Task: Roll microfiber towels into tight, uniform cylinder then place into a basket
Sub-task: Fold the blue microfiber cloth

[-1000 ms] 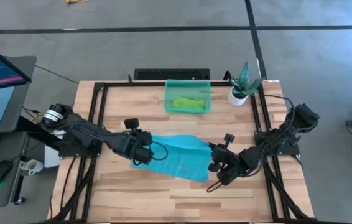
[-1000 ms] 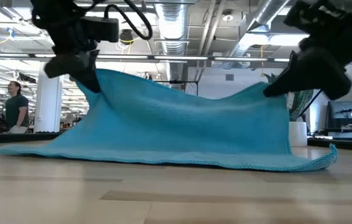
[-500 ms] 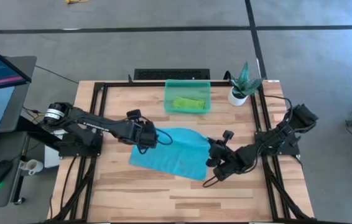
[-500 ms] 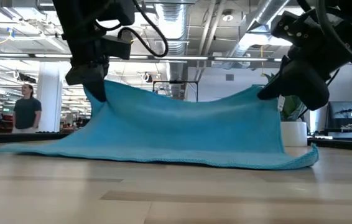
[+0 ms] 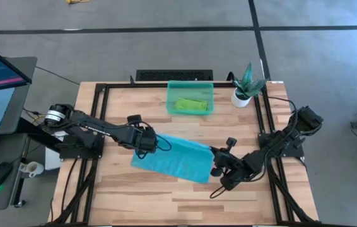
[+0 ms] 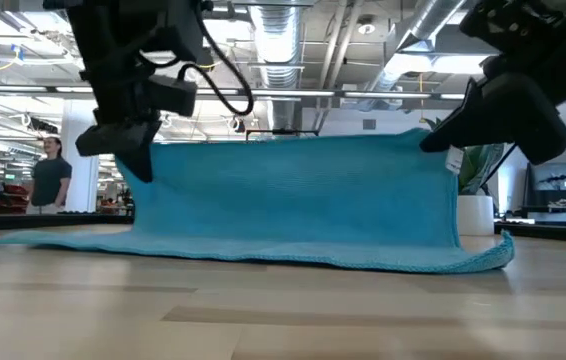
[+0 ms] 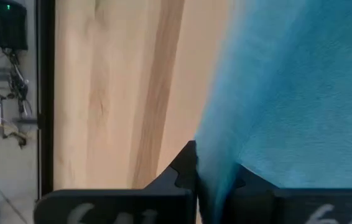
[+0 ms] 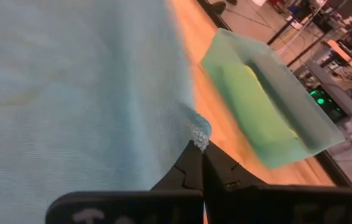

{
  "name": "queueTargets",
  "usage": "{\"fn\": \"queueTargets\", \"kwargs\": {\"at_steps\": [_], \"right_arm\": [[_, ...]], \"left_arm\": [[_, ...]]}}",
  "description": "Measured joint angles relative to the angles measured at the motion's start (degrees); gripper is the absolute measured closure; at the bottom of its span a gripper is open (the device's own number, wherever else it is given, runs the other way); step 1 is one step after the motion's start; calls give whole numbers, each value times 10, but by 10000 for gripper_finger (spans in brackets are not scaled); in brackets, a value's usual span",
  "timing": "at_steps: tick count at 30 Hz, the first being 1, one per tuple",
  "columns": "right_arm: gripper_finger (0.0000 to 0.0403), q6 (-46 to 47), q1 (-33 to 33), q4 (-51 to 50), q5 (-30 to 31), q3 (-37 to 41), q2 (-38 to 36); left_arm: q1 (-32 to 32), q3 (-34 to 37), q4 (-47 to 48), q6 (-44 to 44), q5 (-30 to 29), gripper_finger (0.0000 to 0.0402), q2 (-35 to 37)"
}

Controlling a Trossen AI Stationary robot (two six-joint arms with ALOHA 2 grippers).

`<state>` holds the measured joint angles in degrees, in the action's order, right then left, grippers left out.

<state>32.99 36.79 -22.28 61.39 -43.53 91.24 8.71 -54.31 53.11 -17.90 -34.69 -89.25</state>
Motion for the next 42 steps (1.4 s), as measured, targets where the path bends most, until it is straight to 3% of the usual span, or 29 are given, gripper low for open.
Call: {"fn": "queueTargets", "kwargs": {"at_steps": [5, 11, 22, 33, 42], "right_arm": [[395, 0, 11, 23, -2, 0, 0], [395, 0, 20, 44, -75, 0, 0], [394, 0, 45, 91, -126, 0, 0], [394, 1, 48, 143, -145, -1, 61], [394, 0, 56, 148, -174, -31, 113]], "left_arm": [[15, 14, -4, -4, 9, 401, 0], [60, 21, -6, 7, 59, 401, 0], [147, 21, -17, -8, 131, 401, 0], [155, 21, -44, -32, 115, 402, -15], [165, 21, -38, -37, 157, 401, -67]]}}
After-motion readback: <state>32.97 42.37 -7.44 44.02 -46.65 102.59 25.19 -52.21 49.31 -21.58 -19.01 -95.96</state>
